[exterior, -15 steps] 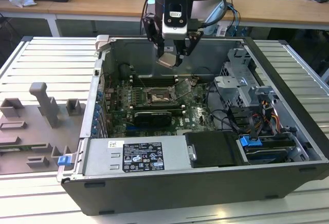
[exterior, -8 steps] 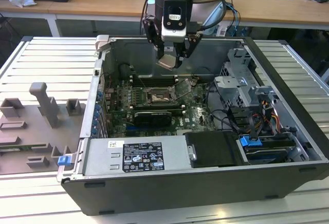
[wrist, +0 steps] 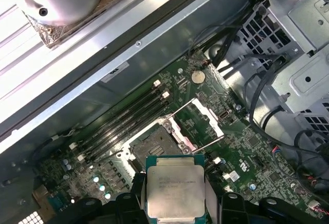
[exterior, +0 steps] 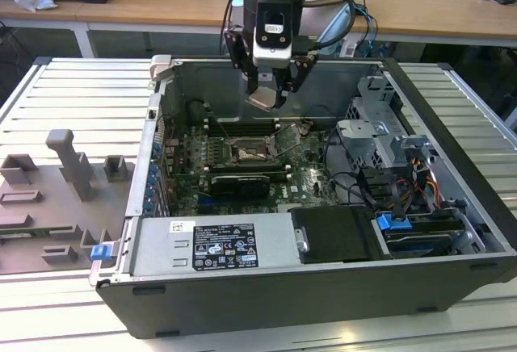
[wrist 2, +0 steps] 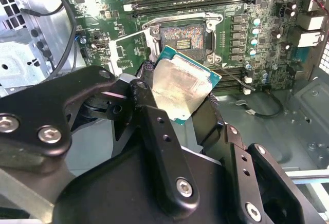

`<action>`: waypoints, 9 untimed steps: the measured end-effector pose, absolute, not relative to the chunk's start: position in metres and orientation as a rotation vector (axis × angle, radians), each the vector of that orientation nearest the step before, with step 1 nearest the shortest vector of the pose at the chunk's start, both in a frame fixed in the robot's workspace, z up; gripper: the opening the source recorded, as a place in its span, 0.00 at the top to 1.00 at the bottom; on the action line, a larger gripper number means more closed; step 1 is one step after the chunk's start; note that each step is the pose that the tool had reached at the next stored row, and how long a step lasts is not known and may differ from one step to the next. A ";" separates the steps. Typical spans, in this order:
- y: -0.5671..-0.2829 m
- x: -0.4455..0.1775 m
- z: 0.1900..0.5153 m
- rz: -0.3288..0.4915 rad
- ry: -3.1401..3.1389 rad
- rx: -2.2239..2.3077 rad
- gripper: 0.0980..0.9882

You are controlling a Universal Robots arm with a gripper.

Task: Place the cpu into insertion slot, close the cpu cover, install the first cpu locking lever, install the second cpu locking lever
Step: 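Place the cpu into insertion slot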

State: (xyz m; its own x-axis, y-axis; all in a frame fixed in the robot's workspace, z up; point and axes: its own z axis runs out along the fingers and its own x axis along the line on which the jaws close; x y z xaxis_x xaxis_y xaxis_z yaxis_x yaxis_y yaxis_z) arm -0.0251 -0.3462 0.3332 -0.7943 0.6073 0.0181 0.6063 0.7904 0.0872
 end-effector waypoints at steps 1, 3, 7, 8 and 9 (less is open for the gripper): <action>-0.346 -0.025 0.333 0.138 2.959 1.013 0.50; -0.346 -0.025 0.332 0.137 2.944 1.050 0.50; -0.346 -0.025 0.330 0.136 2.921 1.108 0.50; -0.346 -0.025 0.330 0.136 2.917 1.119 0.50; -0.346 -0.025 0.329 0.136 2.909 1.136 0.50</action>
